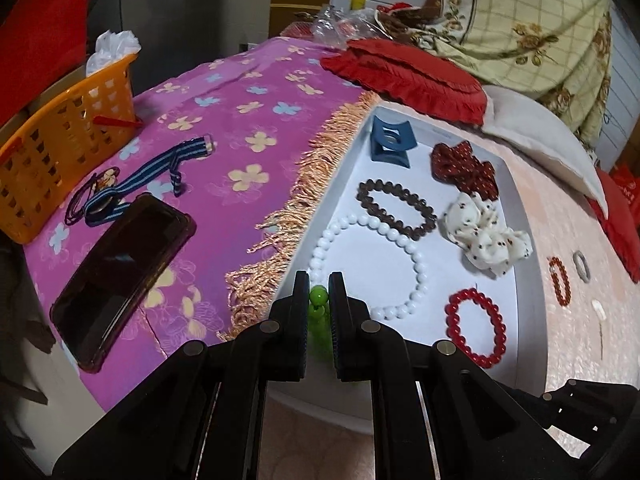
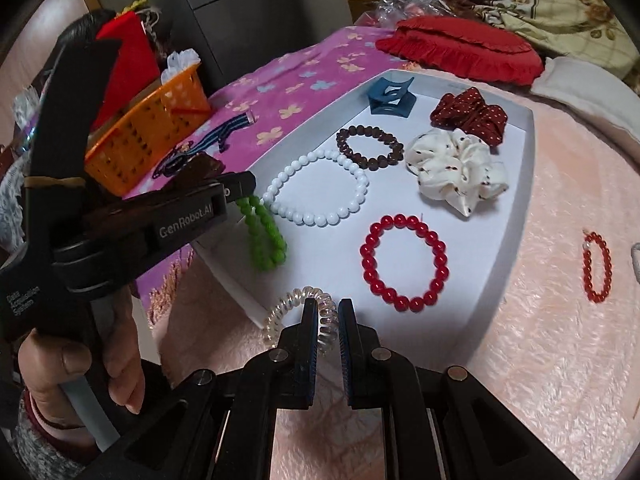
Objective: Organize jewelry
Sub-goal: 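Carry the bead bracelet and coil tie into the white tray and open both tools, then move both open tools back toward the red bracelet and silver bangle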
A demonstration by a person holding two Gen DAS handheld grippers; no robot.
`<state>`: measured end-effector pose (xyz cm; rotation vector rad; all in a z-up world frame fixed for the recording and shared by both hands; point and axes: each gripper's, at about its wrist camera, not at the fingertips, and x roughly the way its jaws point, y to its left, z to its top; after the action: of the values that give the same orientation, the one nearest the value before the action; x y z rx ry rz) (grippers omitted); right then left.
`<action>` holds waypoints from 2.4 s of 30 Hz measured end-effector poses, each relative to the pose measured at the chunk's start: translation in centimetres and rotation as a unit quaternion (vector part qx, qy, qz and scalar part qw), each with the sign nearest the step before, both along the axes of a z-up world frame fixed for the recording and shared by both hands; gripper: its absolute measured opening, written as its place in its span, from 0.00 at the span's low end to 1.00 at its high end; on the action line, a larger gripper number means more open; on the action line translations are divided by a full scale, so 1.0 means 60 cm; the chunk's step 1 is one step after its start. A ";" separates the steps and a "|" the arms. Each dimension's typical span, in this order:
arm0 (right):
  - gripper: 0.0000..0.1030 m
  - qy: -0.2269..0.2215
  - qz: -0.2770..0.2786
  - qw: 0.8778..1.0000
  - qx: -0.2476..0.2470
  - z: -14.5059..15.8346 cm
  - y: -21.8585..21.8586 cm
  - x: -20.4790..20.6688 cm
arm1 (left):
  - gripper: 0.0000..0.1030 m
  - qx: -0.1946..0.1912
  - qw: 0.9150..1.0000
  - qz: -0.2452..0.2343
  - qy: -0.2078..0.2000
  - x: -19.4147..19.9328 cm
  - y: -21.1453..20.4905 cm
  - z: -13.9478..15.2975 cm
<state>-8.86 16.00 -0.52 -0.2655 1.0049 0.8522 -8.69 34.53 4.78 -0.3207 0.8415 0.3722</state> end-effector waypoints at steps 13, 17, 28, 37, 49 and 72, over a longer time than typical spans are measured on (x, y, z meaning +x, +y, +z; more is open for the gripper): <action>0.16 -0.016 -0.015 1.000 0.002 0.002 0.019 -0.008 | 0.30 0.020 0.999 0.012 -0.032 -0.019 0.005 0.011; 0.27 -0.053 -0.020 0.998 0.011 0.027 0.004 -0.025 | 0.31 0.032 0.999 0.010 -0.034 -0.021 -0.002 0.012; 0.36 -0.081 -0.060 0.994 0.036 0.069 -0.075 -0.043 | 0.31 0.077 0.997 0.002 -0.018 -0.017 -0.029 0.005; 0.39 -0.099 -0.147 0.984 -0.007 0.064 -0.174 -0.030 | 0.31 0.069 0.997 0.009 -0.017 -0.032 -0.025 0.001; 0.39 -0.161 -0.208 0.963 -0.054 0.078 -0.268 -0.033 | 0.31 0.065 0.997 0.017 -0.030 -0.060 -0.061 0.029; 0.39 -0.157 -0.267 0.948 -0.069 0.051 -0.380 0.003 | 0.31 0.082 0.989 -0.123 -0.005 -0.045 -0.299 0.066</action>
<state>-8.69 -6.81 2.52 -0.2237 0.7805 0.2347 -11.39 16.56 8.71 -0.0650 0.8238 0.2078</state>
